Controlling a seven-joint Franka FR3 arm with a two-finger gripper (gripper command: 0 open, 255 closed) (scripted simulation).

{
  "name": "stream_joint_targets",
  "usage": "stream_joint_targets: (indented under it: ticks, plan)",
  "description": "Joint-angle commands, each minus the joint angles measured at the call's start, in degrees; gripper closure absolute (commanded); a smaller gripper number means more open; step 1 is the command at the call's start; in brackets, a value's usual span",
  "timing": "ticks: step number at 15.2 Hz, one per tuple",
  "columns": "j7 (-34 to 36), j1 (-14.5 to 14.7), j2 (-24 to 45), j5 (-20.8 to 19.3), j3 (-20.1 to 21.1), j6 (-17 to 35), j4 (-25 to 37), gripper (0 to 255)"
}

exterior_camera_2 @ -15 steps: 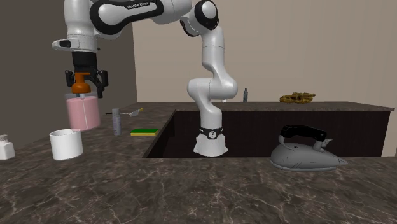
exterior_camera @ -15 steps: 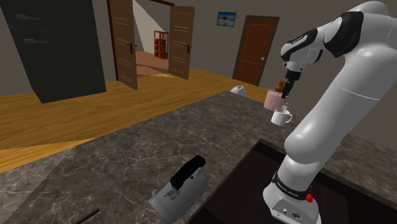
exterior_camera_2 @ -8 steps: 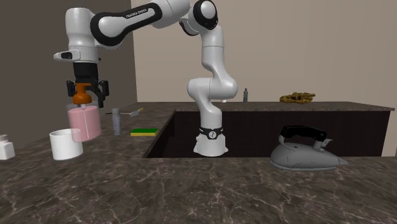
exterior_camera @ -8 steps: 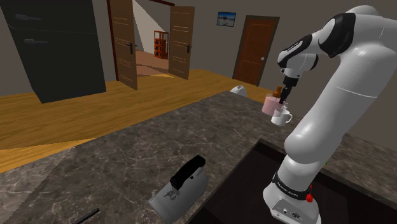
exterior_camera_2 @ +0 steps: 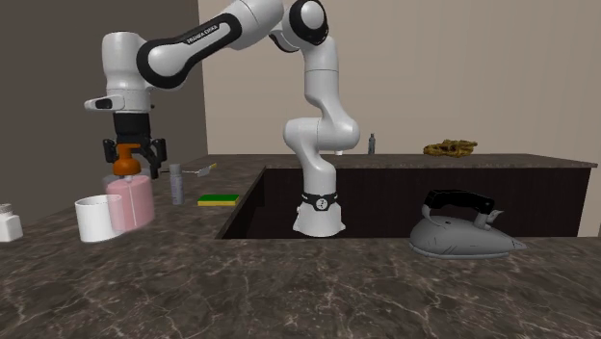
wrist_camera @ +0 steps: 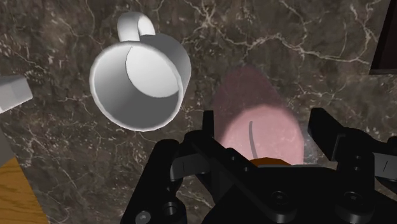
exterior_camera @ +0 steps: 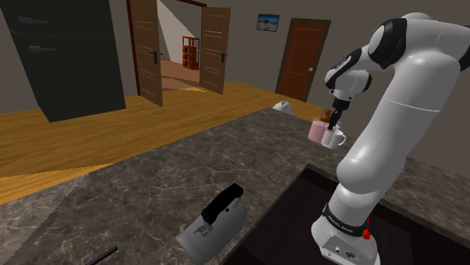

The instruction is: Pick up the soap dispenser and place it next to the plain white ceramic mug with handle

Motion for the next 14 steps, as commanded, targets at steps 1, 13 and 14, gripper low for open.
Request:
stream_joint_targets:
  ticks: [1,13,14]
  plan:
    - [-0.8,-0.1,1.2,1.1,-0.1,1.6,-0.8,255]
    - [-3.5,-0.6,4.9,4.9,0.1,5.8,-2.7,255]
    - [-3.5,-0.6,4.9,4.9,0.1,5.8,-2.7,255]
